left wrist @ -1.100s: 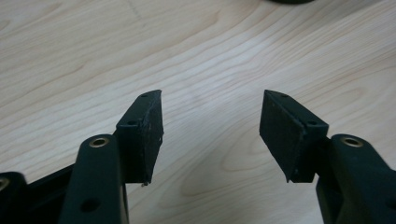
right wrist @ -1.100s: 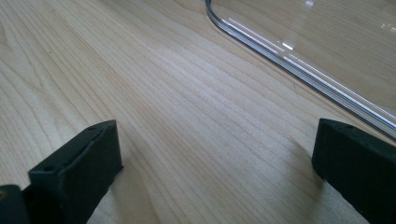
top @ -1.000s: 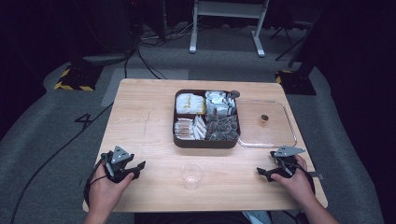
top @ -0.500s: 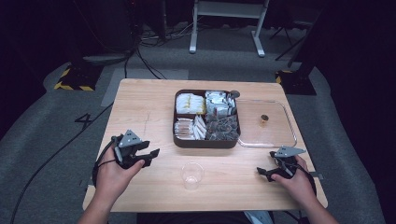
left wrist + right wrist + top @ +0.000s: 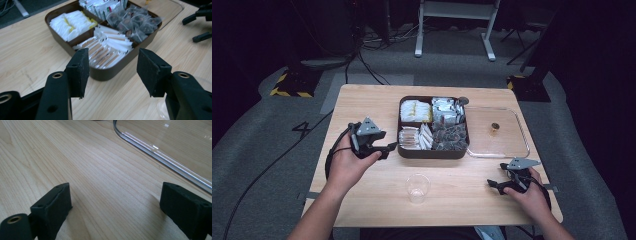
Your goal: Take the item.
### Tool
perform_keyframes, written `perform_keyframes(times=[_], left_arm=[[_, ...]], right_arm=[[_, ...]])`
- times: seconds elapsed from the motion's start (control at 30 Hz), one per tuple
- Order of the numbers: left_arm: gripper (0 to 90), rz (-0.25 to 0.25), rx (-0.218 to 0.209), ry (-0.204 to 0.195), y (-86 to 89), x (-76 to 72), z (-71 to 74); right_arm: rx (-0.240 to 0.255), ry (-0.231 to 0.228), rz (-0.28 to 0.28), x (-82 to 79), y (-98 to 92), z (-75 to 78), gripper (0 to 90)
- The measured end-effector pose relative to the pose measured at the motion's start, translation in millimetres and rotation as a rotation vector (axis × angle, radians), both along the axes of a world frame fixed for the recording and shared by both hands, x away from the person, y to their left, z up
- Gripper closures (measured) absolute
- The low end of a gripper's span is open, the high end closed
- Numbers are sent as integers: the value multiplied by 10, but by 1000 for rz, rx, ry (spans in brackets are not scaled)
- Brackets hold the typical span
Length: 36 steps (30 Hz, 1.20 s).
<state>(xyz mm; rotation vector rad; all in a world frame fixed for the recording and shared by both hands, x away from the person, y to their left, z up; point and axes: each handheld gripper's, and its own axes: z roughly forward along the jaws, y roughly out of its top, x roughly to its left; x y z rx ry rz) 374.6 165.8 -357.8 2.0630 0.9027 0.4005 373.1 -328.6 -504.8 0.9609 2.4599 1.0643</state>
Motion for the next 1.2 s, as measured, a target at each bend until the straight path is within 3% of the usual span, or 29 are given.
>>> perform_keyframes(times=[0.3,0.43,0.57,1.2], left_arm=[[424,4,-28,-17,-203,330,116],[449,-17,-63,-11,-305,452,142],[431,-28,-64,-27,-398,574,144],[424,-84,2,13,-608,1222,-49]], right_arm=[[4,-5,3,-20,-4,3,134],[4,-6,3,-20,-5,3,134],[5,-5,3,-18,-3,3,134],[5,-5,6,-10,0,3,135]])
